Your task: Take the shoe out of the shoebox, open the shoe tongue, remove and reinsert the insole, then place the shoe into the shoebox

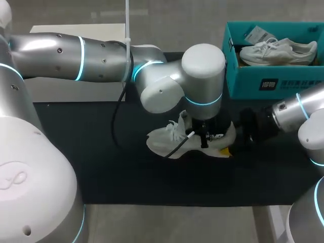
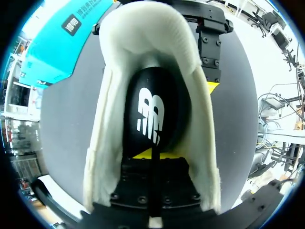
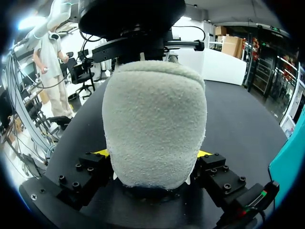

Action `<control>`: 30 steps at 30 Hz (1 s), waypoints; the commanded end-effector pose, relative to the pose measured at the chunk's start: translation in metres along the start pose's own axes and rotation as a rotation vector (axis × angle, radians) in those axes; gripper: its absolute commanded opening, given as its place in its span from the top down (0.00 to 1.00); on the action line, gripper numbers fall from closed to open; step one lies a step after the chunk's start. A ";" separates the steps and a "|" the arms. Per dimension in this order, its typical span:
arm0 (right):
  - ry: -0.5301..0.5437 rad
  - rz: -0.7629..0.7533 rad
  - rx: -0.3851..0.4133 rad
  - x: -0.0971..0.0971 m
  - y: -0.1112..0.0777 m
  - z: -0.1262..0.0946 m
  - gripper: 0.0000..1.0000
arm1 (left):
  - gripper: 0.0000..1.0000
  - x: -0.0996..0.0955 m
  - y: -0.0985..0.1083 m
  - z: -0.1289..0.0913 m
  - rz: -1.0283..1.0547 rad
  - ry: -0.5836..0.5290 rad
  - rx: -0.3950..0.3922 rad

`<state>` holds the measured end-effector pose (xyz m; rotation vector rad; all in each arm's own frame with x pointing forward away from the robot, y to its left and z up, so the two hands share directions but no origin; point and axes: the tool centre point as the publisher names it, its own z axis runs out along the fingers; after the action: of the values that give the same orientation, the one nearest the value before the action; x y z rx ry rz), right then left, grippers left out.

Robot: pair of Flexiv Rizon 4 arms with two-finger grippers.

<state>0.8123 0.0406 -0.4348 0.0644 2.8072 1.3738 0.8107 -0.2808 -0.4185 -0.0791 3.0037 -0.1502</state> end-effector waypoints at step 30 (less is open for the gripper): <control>0.000 -0.001 0.001 0.003 0.001 0.005 1.00 | 1.00 -0.016 0.021 -0.034 -0.279 0.134 0.217</control>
<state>0.8116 0.0431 -0.4341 0.0633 2.8064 1.3760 0.8186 -0.2662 -0.3865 -0.4943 3.0508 -0.4445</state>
